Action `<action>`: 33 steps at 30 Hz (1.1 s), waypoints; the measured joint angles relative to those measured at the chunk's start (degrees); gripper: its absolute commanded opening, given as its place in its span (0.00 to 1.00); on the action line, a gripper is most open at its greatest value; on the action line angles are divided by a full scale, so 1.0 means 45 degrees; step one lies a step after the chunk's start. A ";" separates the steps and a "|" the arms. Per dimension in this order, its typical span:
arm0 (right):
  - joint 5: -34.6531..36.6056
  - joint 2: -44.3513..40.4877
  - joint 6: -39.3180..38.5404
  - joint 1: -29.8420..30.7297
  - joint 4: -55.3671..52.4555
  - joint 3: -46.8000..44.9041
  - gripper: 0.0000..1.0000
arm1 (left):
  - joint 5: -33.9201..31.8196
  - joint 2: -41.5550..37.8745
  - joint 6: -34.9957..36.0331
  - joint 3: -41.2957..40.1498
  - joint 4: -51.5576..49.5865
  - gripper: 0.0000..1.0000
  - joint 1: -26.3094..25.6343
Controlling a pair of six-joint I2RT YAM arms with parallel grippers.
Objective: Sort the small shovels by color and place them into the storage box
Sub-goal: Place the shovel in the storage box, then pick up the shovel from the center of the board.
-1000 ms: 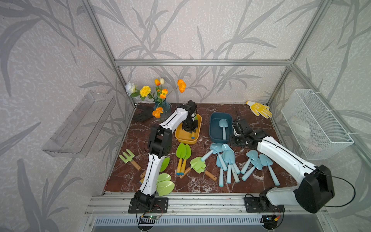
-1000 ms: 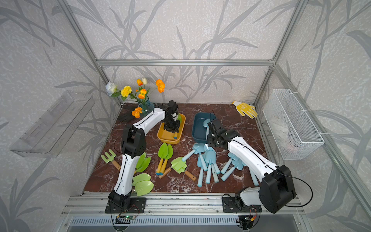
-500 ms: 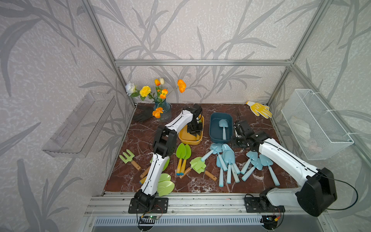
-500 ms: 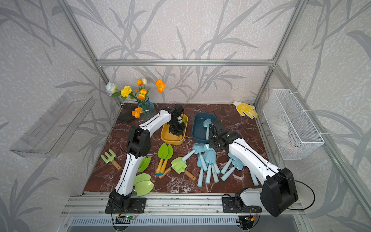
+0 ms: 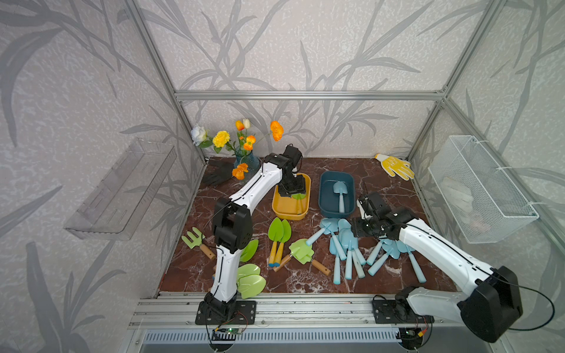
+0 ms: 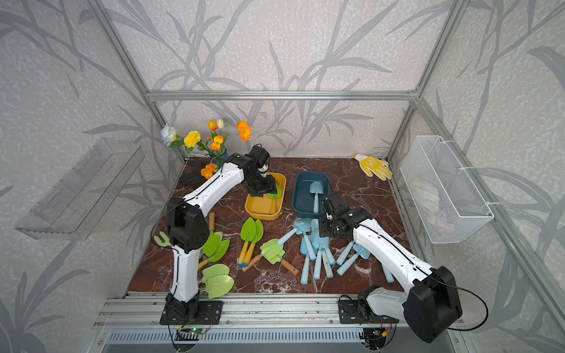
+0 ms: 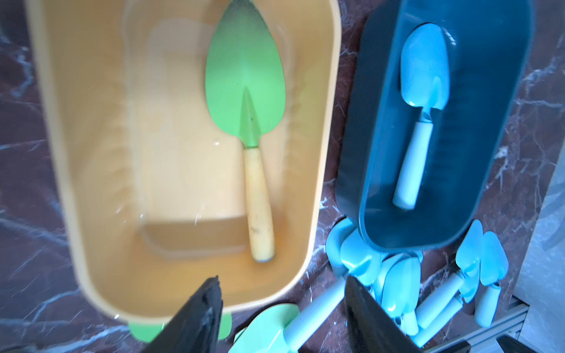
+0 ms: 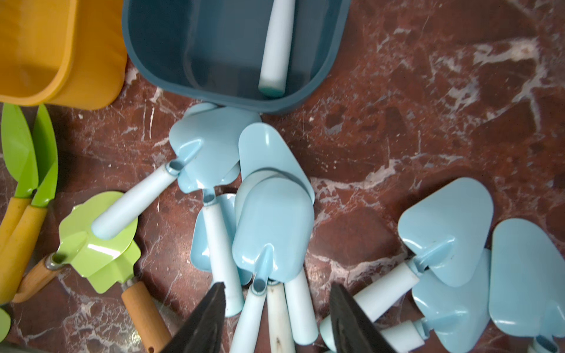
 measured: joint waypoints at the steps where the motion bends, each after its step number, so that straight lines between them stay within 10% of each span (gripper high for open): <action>1: -0.0112 -0.0087 0.0155 0.0291 -0.0126 -0.0146 0.55 | -0.0160 -0.0714 -0.0121 -0.0894 0.0413 0.67 0.0000; 9: -0.0486 0.0180 0.1671 0.2822 -0.0418 -0.1481 0.51 | -0.0850 -0.2331 -0.0738 -0.4624 0.1938 0.69 0.0005; 33: -0.0559 0.2244 0.3497 0.3502 0.1112 -0.3031 0.22 | -0.1083 -0.2297 -0.0947 -0.4745 0.2297 0.69 0.0000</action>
